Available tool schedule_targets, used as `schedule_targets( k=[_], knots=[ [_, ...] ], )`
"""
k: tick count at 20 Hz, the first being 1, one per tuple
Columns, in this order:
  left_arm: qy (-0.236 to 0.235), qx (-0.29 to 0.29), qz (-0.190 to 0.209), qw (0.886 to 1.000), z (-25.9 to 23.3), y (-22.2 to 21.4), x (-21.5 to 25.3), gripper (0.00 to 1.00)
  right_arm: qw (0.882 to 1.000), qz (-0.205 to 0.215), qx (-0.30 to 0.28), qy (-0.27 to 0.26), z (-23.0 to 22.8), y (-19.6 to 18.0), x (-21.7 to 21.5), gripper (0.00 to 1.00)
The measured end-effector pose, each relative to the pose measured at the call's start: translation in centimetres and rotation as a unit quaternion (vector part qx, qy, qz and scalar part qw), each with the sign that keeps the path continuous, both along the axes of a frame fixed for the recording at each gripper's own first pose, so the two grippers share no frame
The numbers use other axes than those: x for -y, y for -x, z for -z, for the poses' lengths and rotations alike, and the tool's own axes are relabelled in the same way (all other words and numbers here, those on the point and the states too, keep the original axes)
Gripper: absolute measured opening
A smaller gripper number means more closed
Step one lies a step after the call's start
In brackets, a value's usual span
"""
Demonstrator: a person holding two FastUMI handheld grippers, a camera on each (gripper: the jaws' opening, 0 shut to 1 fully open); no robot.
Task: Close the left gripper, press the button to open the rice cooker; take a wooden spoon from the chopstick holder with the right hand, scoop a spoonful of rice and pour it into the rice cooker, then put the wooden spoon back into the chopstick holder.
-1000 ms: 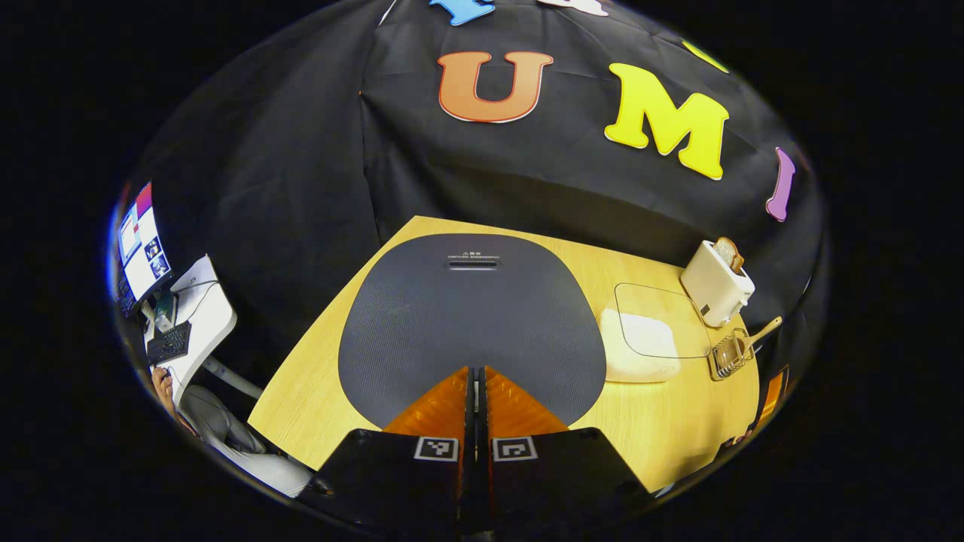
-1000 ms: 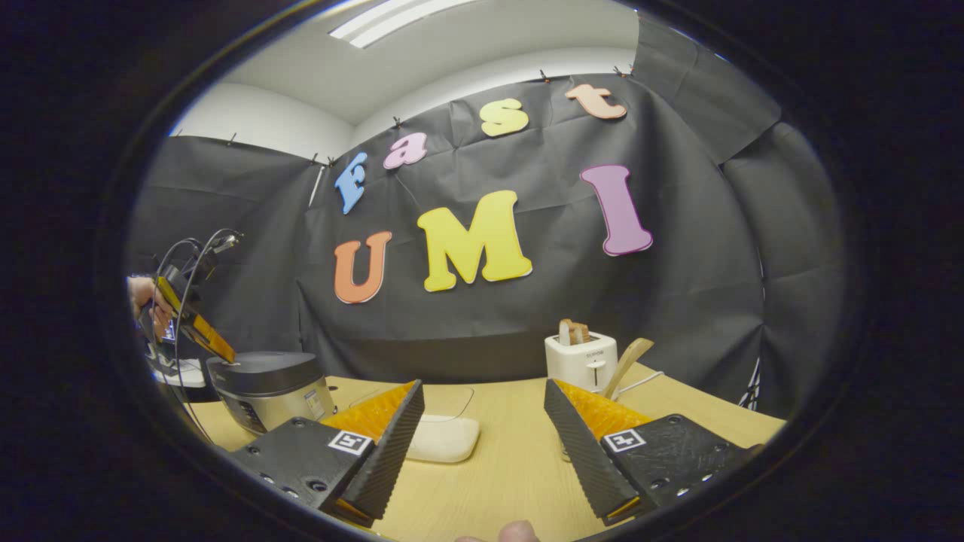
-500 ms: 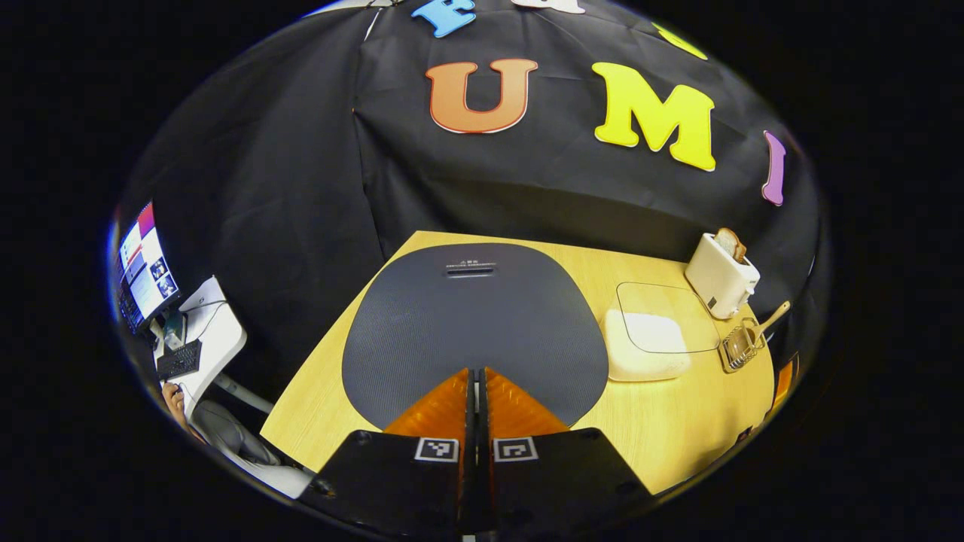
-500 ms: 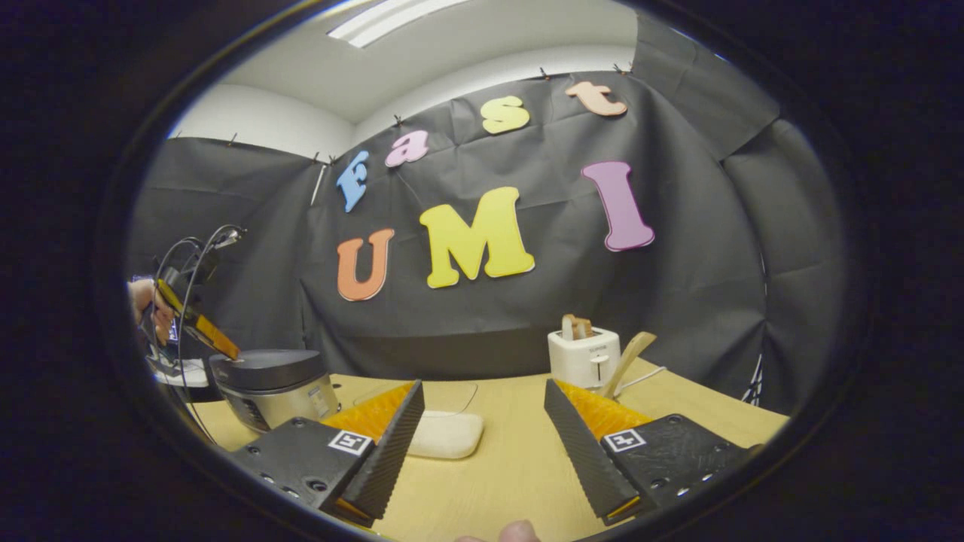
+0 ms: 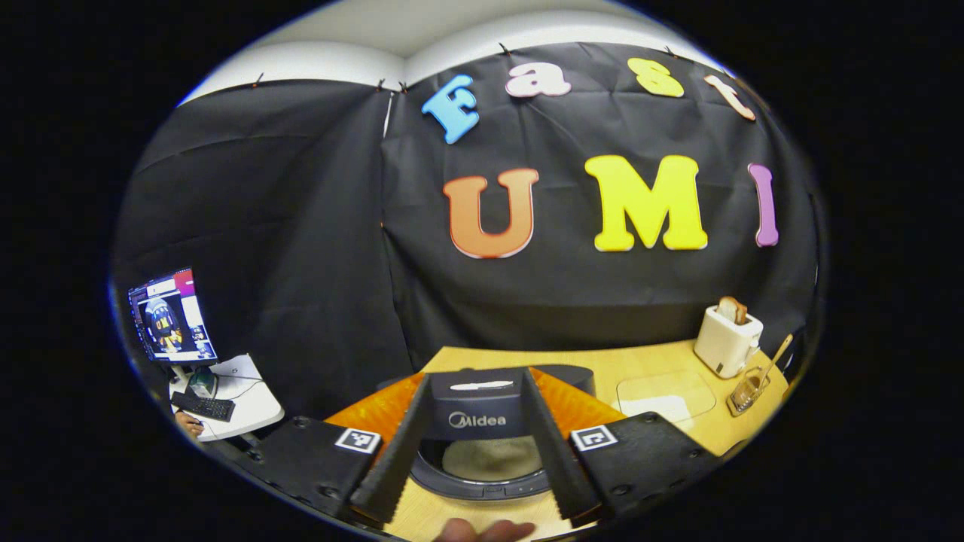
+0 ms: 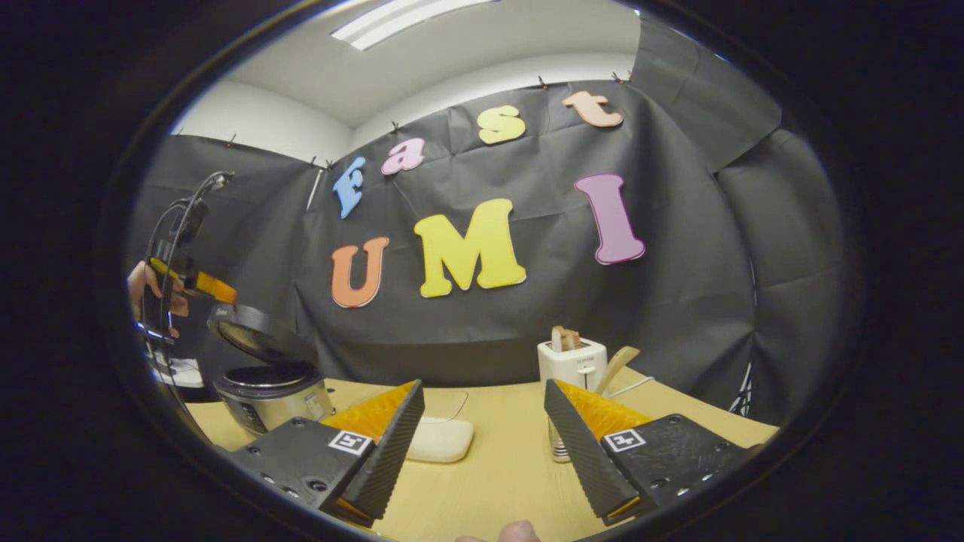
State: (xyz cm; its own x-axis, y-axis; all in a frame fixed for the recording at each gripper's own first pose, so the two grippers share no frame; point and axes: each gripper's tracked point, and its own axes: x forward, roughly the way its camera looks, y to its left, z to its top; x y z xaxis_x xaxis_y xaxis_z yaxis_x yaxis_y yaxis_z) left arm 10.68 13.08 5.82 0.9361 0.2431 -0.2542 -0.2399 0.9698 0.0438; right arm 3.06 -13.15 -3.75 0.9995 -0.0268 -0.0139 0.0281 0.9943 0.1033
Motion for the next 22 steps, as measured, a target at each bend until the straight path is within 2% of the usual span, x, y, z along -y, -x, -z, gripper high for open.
schedule_targets(
  k=[2,5,6,7,11,12,13,14,15,16,17,21,22],
  knots=[
    [0.007,0.018,-0.002,1.0,-0.5,0.4,0.3,0.99,1.0,0.006,0.003,0.005,-0.2,0.4,0.4,0.95],
    [-0.025,0.05,0.007,0.998,-1.4,2.0,1.2,0.98,1.0,0.01,-0.01,0.01,0.6,0.6,1.0,0.91],
    [-0.031,0.06,0.01,0.998,-1.5,2.4,1.8,0.98,1.0,0.013,-0.017,0.011,0.8,0.7,1.4,1.0],
    [-0.033,0.071,0.013,0.997,-1.4,2.9,2.5,0.98,1.0,0.016,-0.023,0.012,1.1,0.7,1.7,0.95],
    [-0.017,0.087,0.042,0.995,0.6,4.6,5.6,0.98,0.999,0.04,-0.028,0.024,0.8,1.0,3.8,0.95],
    [-0.017,0.088,0.047,0.995,1.3,5.0,6.2,0.94,0.998,0.046,-0.03,0.028,0.9,0.9,4.4,0.95],
    [-0.021,0.086,0.053,0.995,2.0,5.4,6.8,0.98,0.998,0.051,-0.031,0.029,0.8,0.8,5.0,0.91],
    [-0.028,0.072,0.049,0.996,3.0,5.9,6.8,0.98,0.997,0.058,-0.034,0.03,0.8,0.6,5.8,0.95],
    [-0.034,0.071,0.049,0.996,3.6,6.2,7.1,0.98,0.997,0.063,-0.038,0.031,0.7,0.4,6.5,0.91],
    [-0.035,0.073,0.052,0.995,4.1,6.5,7.6,0.99,0.996,0.065,-0.045,0.032,1.0,0.0,7.0,0.91],
    [-0.034,0.075,0.052,0.995,4.5,6.8,8.2,0.99,0.996,0.066,-0.05,0.03,1.1,-0.5,7.7,0.95],
    [-0.006,0.095,0.042,0.995,6.2,7.5,9.9,0.99,0.995,0.074,-0.066,0.018,2.2,-3.8,10.8,0.95],
    [0.003,0.098,0.041,0.994,6.6,7.5,10.1,0.99,0.994,0.074,-0.073,0.015,2.8,-4.8,11.5,0.91]
  ],
)
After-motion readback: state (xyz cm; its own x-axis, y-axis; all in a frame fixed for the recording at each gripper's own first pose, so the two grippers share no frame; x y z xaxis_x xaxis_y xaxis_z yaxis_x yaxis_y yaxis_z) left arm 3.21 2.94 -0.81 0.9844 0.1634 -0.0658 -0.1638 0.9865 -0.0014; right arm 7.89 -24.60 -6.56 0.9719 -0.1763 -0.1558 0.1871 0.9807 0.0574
